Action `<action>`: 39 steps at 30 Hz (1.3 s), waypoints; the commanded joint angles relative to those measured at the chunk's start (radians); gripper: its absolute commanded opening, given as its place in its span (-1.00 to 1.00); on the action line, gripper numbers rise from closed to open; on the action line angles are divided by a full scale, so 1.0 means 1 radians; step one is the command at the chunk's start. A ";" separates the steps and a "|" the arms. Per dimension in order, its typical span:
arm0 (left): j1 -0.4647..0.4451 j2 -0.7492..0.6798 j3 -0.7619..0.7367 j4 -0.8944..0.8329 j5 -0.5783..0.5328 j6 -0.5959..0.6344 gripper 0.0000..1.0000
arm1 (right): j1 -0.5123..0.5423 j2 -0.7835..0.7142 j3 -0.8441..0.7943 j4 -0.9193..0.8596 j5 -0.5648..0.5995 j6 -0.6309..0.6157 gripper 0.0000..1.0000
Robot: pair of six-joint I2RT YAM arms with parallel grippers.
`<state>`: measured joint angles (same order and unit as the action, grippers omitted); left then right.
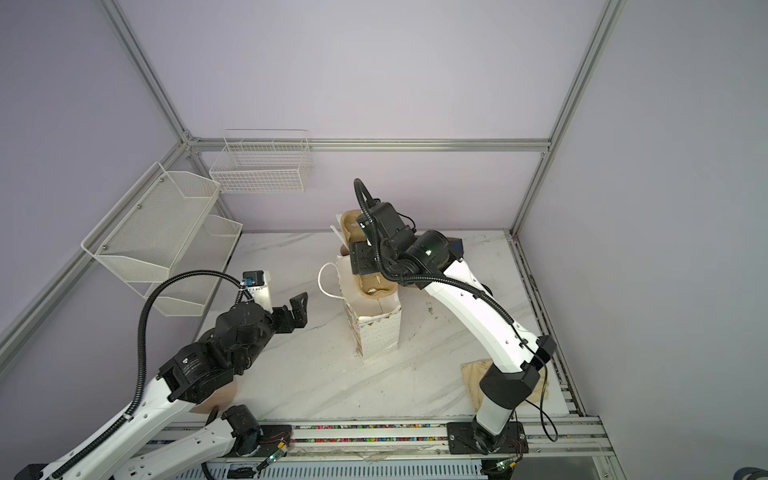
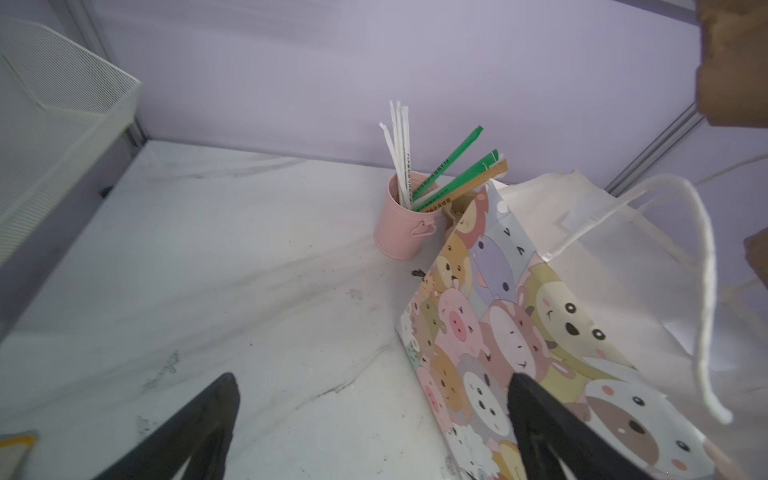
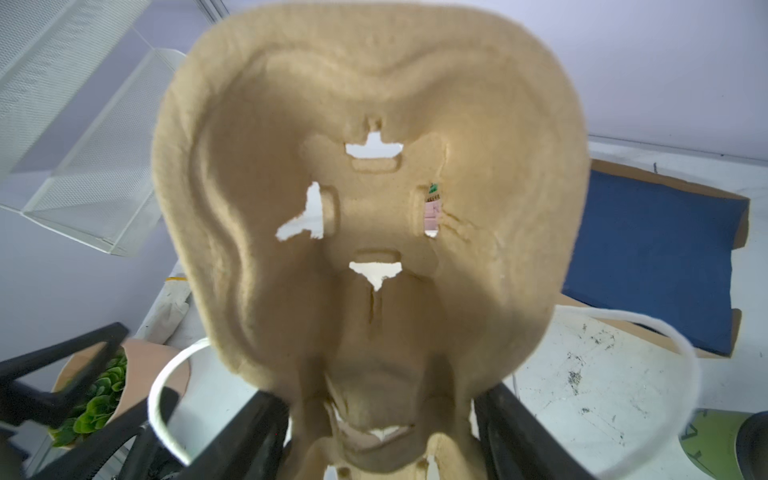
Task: Pack the takeout coffee
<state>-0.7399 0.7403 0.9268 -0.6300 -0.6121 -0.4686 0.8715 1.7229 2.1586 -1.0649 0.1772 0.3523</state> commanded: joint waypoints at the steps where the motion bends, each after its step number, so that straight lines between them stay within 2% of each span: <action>1: 0.005 -0.034 0.059 -0.046 -0.150 0.142 1.00 | 0.018 0.029 0.046 -0.055 0.050 -0.005 0.43; 6: 0.006 -0.050 -0.004 -0.022 -0.160 0.163 1.00 | 0.022 0.080 0.057 -0.076 0.067 -0.005 0.43; 18: 0.007 -0.048 -0.006 -0.030 -0.150 0.174 0.99 | 0.030 0.048 -0.106 -0.028 0.087 0.017 0.42; 39: 0.008 -0.034 -0.007 -0.031 -0.146 0.183 0.99 | 0.035 0.042 -0.219 -0.010 0.075 0.017 0.42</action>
<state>-0.7395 0.7086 0.9260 -0.6758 -0.7444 -0.3019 0.8993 1.7897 1.9480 -1.0657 0.2459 0.3580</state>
